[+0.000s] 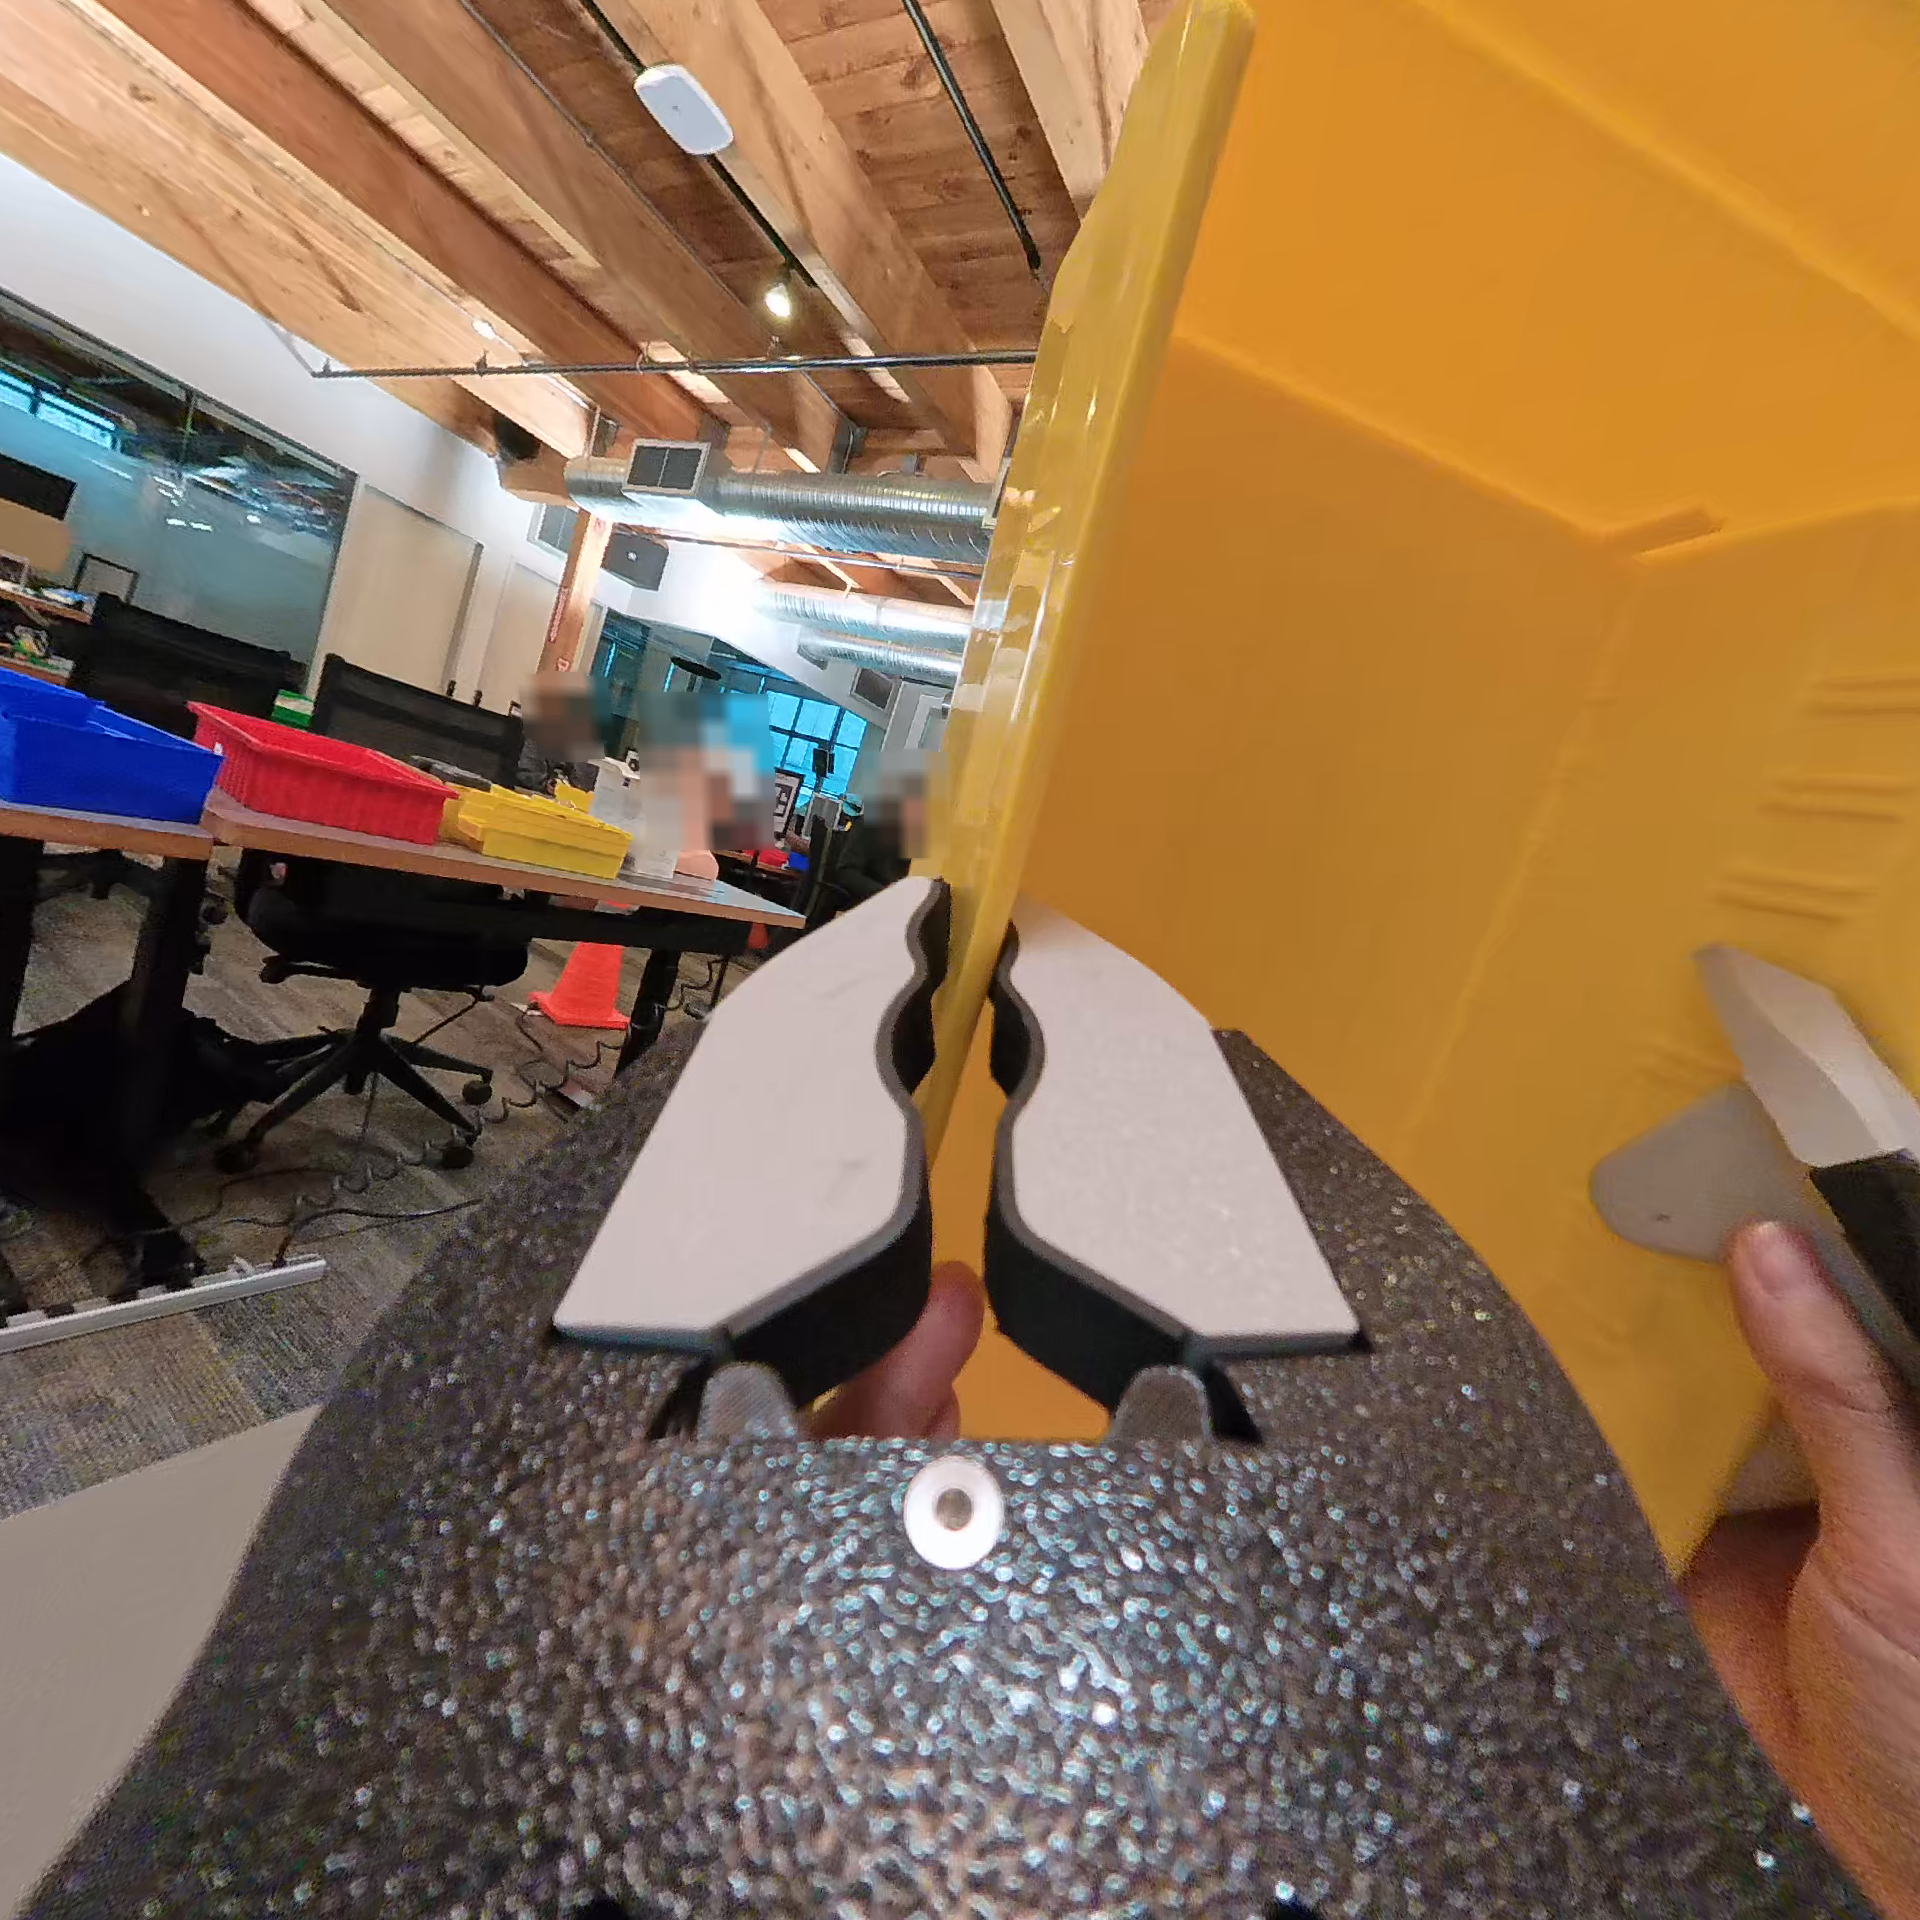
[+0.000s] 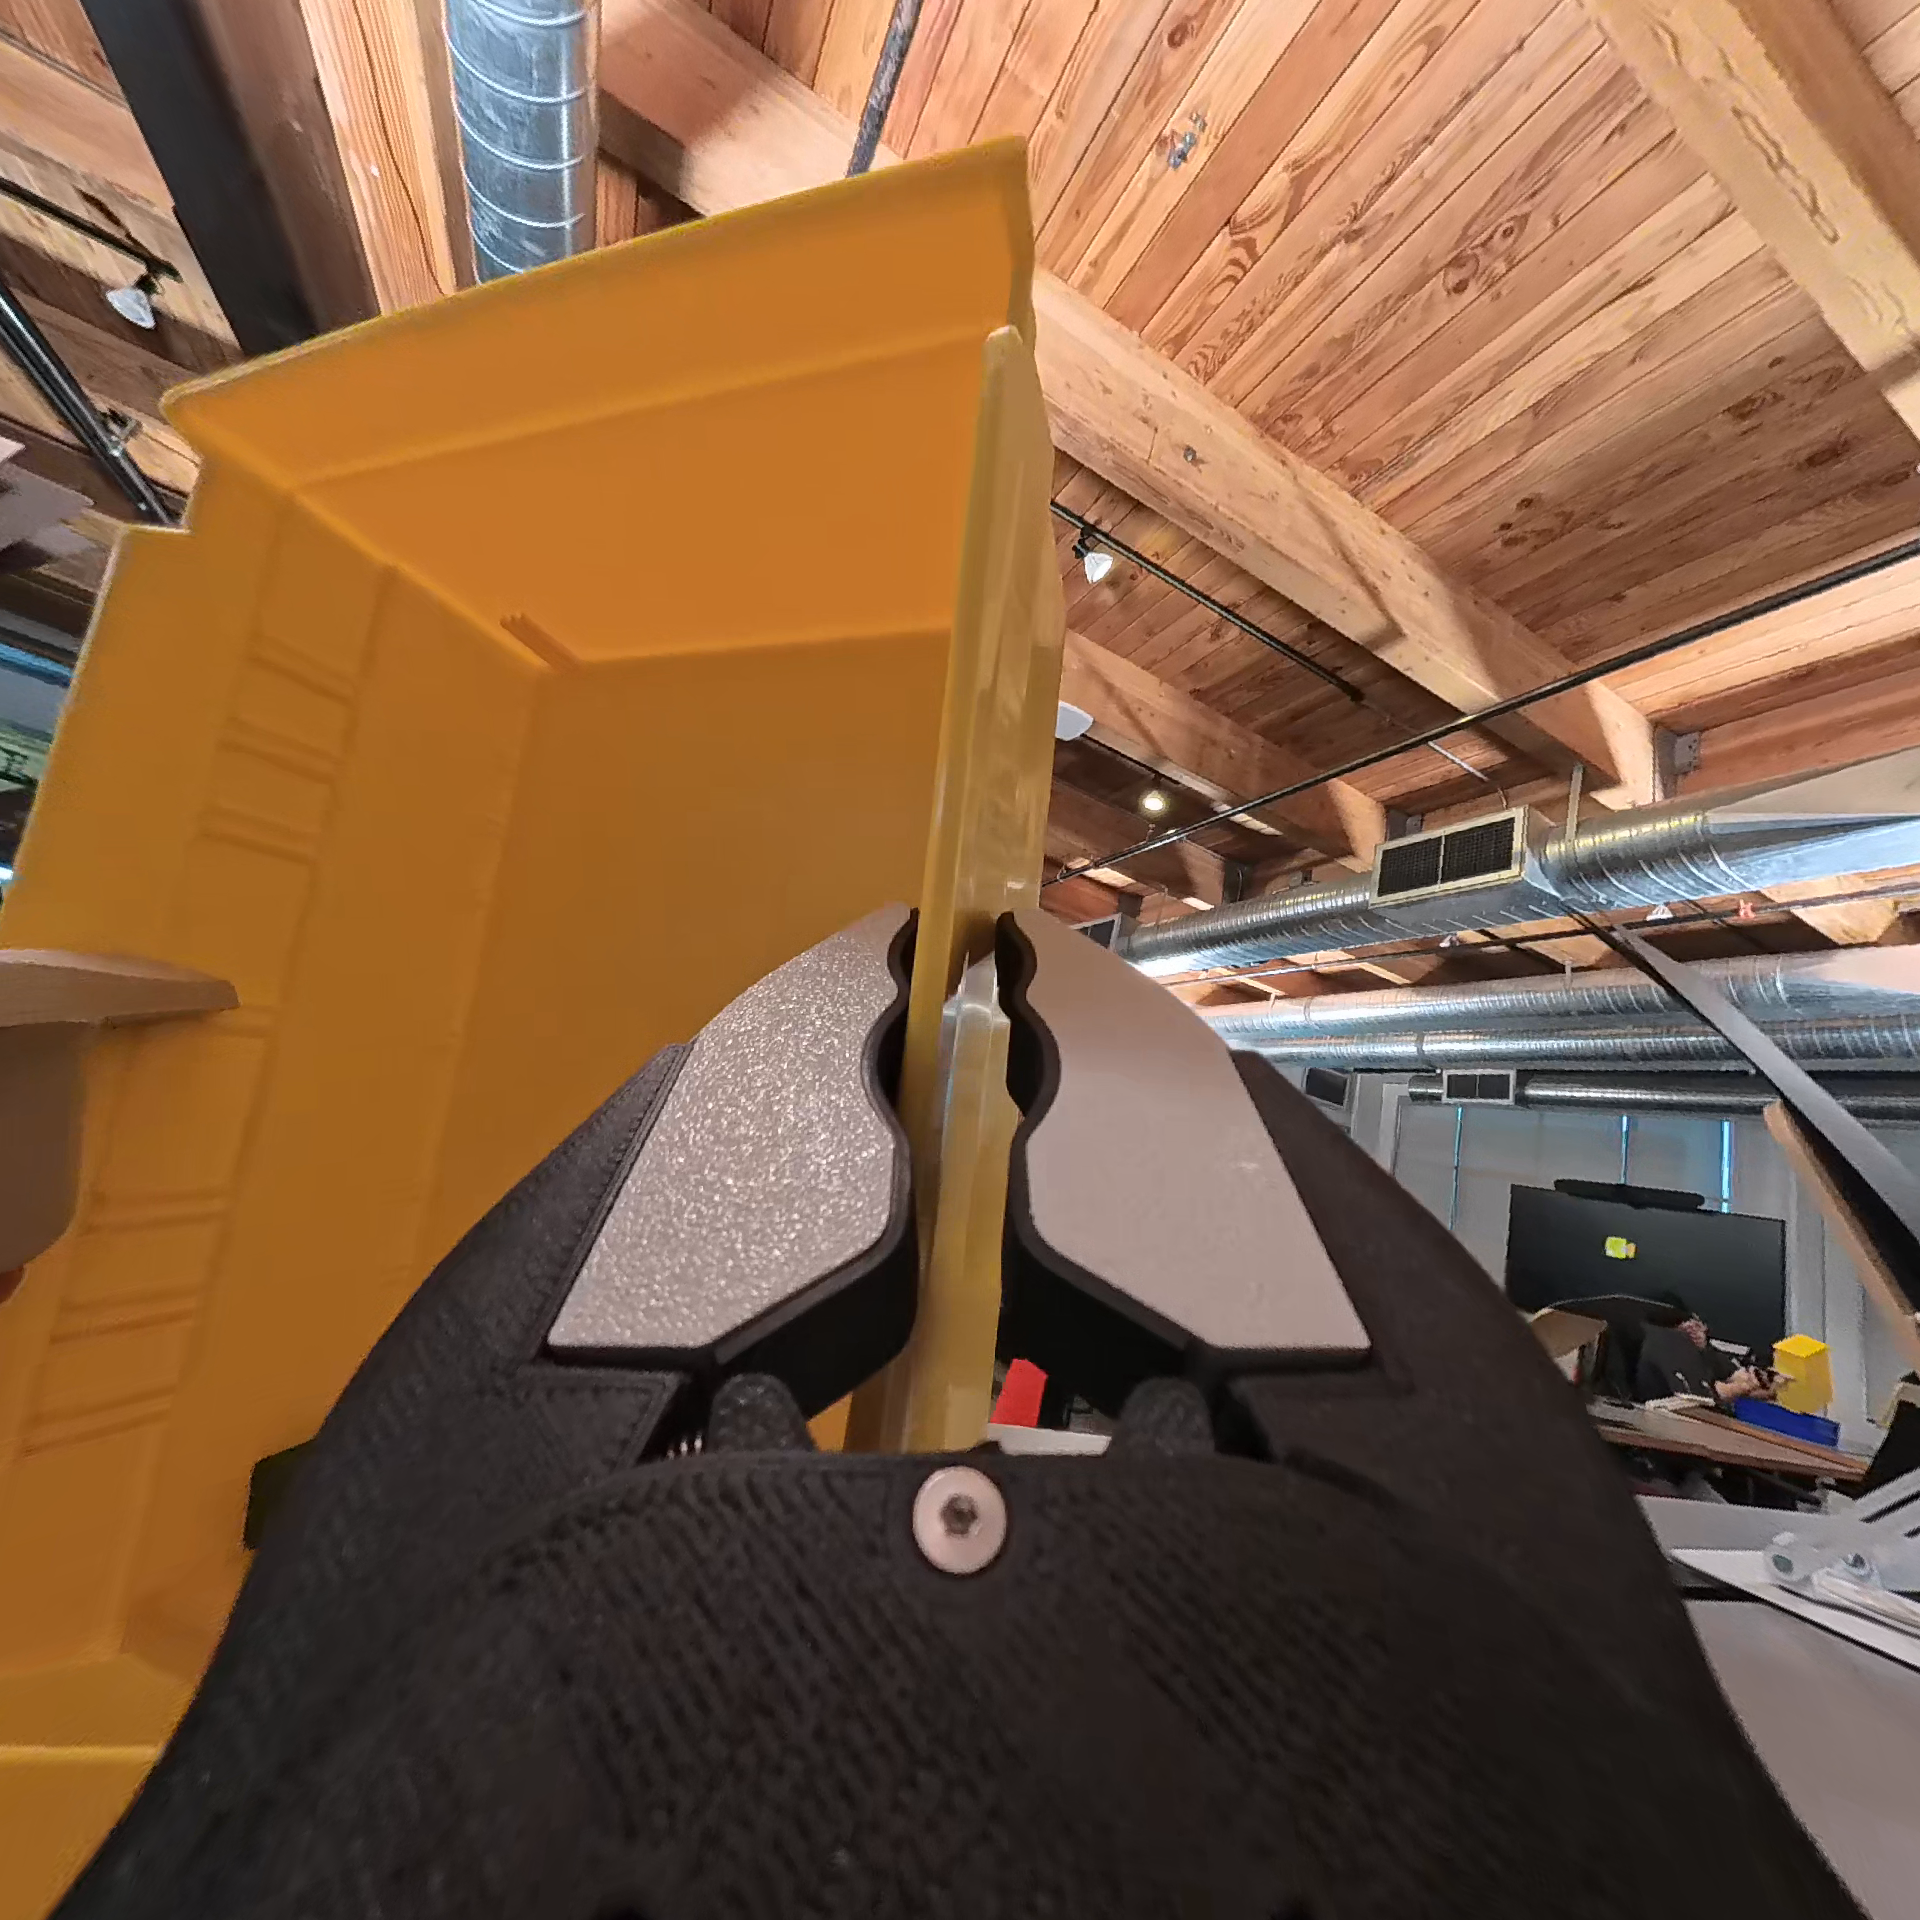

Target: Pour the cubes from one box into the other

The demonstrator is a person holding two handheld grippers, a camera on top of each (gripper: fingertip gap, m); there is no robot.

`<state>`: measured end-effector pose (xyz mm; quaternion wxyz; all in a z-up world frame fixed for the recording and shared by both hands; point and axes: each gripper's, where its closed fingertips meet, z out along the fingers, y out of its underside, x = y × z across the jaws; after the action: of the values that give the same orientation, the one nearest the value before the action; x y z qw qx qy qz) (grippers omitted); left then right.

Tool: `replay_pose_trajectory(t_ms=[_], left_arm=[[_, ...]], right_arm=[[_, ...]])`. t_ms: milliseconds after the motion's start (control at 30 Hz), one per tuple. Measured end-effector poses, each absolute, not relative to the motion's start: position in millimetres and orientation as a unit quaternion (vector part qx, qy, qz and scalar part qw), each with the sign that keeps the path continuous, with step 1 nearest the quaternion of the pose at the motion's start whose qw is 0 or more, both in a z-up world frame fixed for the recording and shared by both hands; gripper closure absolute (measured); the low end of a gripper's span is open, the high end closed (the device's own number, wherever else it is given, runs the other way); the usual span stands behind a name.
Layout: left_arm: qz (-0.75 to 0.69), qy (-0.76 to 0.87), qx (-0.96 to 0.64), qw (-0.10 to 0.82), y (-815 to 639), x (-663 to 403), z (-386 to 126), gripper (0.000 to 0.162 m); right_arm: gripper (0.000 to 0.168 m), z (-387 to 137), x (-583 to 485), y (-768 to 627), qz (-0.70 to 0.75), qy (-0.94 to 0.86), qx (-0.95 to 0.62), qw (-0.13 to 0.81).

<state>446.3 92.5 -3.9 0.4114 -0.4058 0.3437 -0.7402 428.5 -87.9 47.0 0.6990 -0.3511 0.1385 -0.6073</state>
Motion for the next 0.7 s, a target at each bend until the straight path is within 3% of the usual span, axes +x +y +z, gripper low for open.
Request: replay_pose_trajectory(t_ms=[367, 700], left_arm=[[-0.743, 0.332, -0.360, 0.457, 87.9, 427.4, 27.2, 0.158], [-0.742, 0.338, -0.374, 0.442, 90.2, 431.0, 19.1, 0.157]], right_arm=[[0.156, 63.7, 413.5, -95.1, -0.618, 0.136, -0.305, 0.712], [0.156, 56.4, 422.6, -93.9, -0.603, 0.147, -0.319, 0.716]])
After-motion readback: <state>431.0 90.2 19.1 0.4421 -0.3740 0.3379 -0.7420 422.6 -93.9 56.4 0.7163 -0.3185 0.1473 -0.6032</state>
